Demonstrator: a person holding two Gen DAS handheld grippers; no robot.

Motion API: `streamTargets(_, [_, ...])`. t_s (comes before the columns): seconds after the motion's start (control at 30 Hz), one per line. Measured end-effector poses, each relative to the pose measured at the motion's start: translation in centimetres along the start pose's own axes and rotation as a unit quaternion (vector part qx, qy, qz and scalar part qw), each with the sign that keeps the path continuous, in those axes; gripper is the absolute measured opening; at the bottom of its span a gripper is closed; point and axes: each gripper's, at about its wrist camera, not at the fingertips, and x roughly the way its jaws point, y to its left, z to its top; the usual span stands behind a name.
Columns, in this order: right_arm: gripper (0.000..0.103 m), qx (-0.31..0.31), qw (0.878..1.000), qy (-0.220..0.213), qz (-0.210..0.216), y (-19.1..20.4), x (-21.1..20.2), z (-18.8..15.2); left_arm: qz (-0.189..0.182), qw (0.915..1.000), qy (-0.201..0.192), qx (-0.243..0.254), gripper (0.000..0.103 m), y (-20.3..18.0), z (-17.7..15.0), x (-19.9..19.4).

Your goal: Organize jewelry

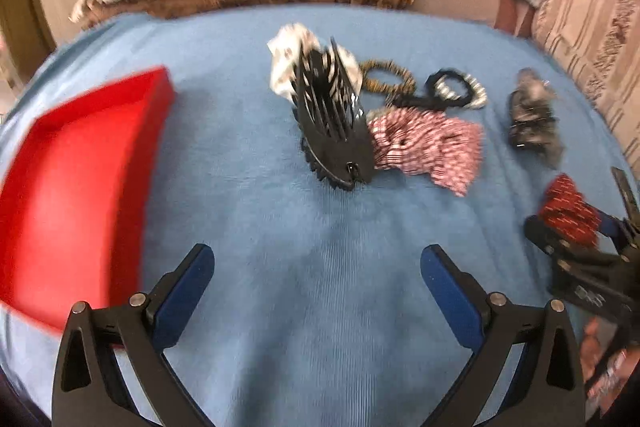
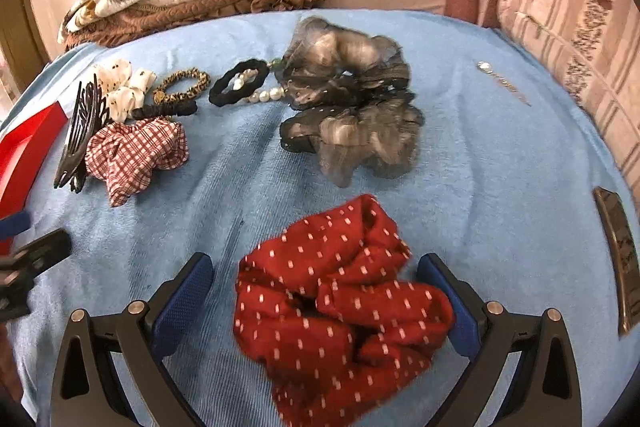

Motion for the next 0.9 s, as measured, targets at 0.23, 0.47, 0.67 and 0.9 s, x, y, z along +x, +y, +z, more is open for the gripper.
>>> streamTargets(0.23, [0.103,0.025,0.998,-0.056,-0.025,-0.4,-6.6,-1.8,0.001,0.9952,-0.097,-0.014,0.103,0.9,-1.9,-10.1])
streamTargets(0.47, [0.103,0.045,0.993,-0.106,-0.032,0.0,-14.1,-3.2,0.014,0.9896,-0.142,-0.023,0.103,2.2,-3.0,-16.0])
streamTargets(0.67, [0.103,0.05,0.99,-0.126,-0.027,1.2,-18.0,-4.6,0.007,0.9874,-0.155,-0.03,0.103,2.8,-4.6,-19.2])
streamTargets(0.9, [0.103,0.048,0.986,-0.156,-0.043,2.3,-21.6,-5.8,0.008,0.9866,-0.162,-0.019,0.103,2.4,-6.1,-21.4])
